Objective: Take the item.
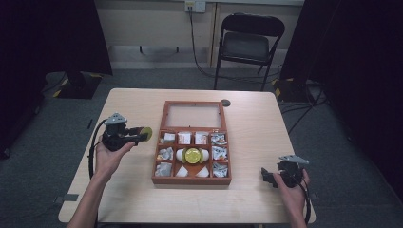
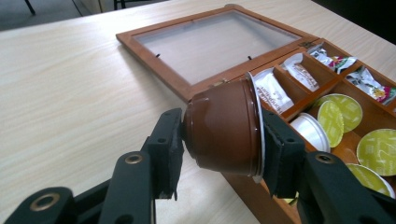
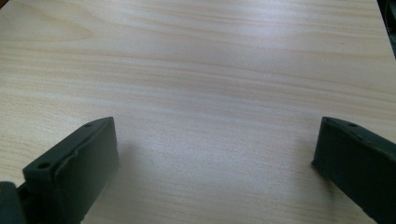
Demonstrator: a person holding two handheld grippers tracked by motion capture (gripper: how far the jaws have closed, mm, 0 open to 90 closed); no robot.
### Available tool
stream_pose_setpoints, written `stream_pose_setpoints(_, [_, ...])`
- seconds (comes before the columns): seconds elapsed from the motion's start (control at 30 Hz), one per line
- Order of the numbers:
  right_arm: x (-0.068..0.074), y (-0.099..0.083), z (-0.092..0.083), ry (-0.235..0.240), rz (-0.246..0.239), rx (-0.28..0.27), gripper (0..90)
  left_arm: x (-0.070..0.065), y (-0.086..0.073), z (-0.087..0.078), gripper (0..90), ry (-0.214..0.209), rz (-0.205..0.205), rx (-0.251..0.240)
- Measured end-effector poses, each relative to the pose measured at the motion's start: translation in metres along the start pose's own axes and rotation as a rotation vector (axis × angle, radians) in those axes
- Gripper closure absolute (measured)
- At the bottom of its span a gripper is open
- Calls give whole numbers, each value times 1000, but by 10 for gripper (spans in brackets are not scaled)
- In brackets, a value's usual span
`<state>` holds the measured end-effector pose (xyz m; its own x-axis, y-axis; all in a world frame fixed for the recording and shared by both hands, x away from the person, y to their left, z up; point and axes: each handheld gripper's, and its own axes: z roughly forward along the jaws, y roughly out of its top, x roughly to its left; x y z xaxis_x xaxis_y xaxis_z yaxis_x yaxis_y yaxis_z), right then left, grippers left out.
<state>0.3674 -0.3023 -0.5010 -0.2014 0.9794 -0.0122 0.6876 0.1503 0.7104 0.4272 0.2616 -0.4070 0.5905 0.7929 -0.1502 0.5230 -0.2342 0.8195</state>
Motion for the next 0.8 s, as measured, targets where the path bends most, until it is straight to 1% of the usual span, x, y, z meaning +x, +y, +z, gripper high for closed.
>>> stream_pose_setpoints(0.07, [0, 0, 0, 0, 0, 0, 0, 4, -3, 2, 544, 11, -31, 1])
stream_pose_setpoints(0.17, [0, 0, 0, 0, 1, 0, 0, 9, -7, 5, 544, 17, -35, 22])
stream_pose_setpoints(0.23, [0, 0, 0, 0, 0, 0, 0, 11, -10, 7, 544, 19, -47, 22])
stream_pose_setpoints(0.37, [0, 0, 0, 0, 1, 0, 0, 16, -16, 12, 543, 30, -58, 43])
stream_pose_setpoints(0.4, [0, 0, 0, 0, 0, 0, 0, 17, -18, 14, 543, 30, -57, 54])
stream_pose_setpoints(0.43, [0, 0, 0, 0, 0, 0, 0, 17, -18, 15, 543, 36, -63, 49])
stream_pose_setpoints(0.5, [0, 0, 0, 0, -1, 0, 0, 17, -19, 16, 543, 47, -55, 51])
stream_pose_setpoints(0.63, [0, 0, 0, 0, 1, 0, 0, 16, -20, 19, 543, 41, -54, 51])
stream_pose_setpoints(0.67, [0, 0, 0, 0, 0, 0, 0, 17, -20, 20, 543, 36, -50, 62])
stream_pose_setpoints(0.73, [0, 0, 0, 0, 1, 0, 0, 17, -22, 24, 543, 47, -45, 76])
stream_pose_setpoints(0.8, [0, 0, 0, 0, 0, 0, 0, 18, -25, 28, 542, 45, -55, 89])
